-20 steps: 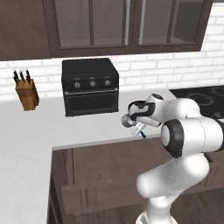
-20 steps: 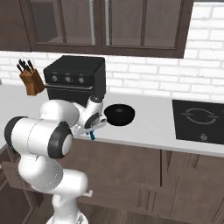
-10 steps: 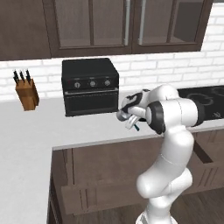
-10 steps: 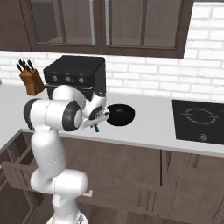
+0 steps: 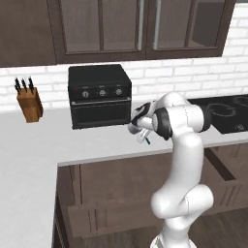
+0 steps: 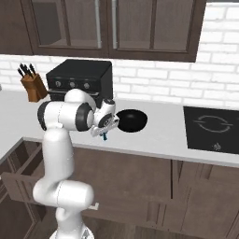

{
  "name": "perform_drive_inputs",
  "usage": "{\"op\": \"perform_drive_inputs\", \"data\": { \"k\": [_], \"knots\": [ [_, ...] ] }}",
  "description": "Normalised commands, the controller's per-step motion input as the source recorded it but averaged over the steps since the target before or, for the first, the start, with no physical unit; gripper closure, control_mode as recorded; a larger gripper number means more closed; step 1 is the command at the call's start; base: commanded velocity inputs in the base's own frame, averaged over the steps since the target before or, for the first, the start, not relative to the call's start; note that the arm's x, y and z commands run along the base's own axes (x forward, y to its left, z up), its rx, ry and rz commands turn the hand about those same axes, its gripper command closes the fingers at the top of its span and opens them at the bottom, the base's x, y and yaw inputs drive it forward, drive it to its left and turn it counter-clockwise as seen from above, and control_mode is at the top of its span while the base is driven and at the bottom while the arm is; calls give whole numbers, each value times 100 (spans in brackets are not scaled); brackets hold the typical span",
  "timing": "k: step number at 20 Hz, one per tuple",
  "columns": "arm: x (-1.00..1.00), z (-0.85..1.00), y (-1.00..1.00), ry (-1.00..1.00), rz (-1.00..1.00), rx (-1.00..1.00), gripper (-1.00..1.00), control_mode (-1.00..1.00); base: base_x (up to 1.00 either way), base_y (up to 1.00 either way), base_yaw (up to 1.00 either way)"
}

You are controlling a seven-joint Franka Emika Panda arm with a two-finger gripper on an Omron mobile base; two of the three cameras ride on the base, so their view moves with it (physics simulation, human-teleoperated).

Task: Pick the measuring cup from the drawer and place it on the counter.

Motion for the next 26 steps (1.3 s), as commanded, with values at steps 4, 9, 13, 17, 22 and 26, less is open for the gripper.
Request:
{"op": "perform_drive_inputs", "data": {
  "k": [4, 9, 13, 17, 22, 26],
  "knots": [
    [-2, -4, 1, -20, 1, -1, -100, -100, 0, 0, 0],
    [-19, 31, 11, -14, 0, 0, -100, -100, 0, 0, 0],
    [-12, 83, 5, -4, 0, 0, -100, -100, 0, 0, 0],
    [-48, 90, -2, -3, 0, 0, -100, -100, 0, 0, 0],
    [-89, 59, -23, -4, -1, 0, -100, -100, 0, 0, 0],
    [-100, 29, -37, -10, 0, 0, -100, -100, 0, 0, 0]
  ]
}}
